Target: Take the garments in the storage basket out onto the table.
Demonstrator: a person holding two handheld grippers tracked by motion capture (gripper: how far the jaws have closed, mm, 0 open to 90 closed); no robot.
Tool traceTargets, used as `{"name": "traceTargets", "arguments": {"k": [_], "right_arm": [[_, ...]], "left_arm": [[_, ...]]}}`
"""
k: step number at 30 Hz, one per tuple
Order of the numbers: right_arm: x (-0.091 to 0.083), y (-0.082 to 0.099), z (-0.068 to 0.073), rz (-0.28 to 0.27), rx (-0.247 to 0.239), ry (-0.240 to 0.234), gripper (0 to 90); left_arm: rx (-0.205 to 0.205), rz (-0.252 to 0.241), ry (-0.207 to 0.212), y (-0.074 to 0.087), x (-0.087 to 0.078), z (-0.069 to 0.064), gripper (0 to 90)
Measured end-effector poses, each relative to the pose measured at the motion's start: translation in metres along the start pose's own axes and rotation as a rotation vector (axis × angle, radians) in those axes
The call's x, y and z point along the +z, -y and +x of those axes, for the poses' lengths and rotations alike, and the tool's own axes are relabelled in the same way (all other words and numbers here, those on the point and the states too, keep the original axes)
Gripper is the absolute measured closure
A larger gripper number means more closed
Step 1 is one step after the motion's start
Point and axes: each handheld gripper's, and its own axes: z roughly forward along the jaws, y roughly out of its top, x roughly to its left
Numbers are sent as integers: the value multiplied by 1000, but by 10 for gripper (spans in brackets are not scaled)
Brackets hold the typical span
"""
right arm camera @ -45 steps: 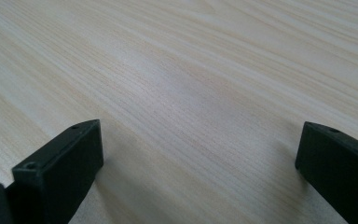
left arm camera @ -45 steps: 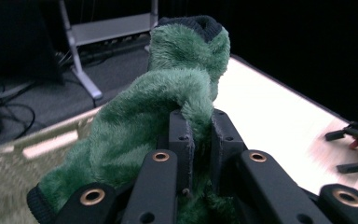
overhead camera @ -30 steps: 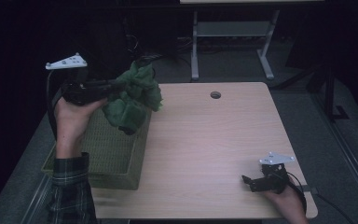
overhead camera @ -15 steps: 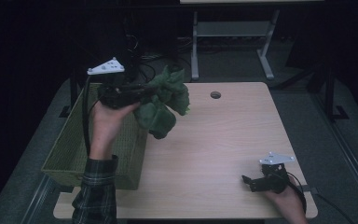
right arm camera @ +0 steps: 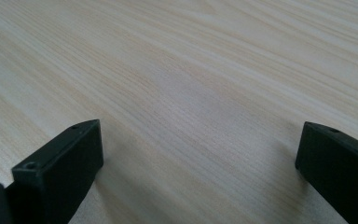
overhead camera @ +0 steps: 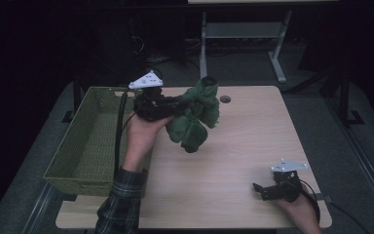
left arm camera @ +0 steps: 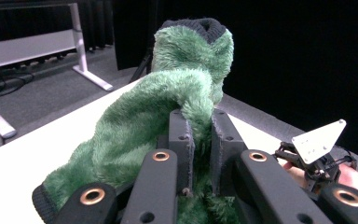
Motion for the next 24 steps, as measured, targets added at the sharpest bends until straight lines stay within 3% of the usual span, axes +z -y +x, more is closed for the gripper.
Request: {"name": "traceTargets", "arguments": {"k": [9, 17, 24], "right_arm": [[0, 0, 0, 1, 0, -1, 4], [0, 0, 0, -2, -4, 1, 4], [0, 0, 0, -1, -2, 0, 4]], "left_arm": [[-6, 44, 43, 21, 38, -15, 808], [-27, 71, 71, 45, 63, -29, 808], [-35, 125, 97, 68, 87, -43, 808]]}}
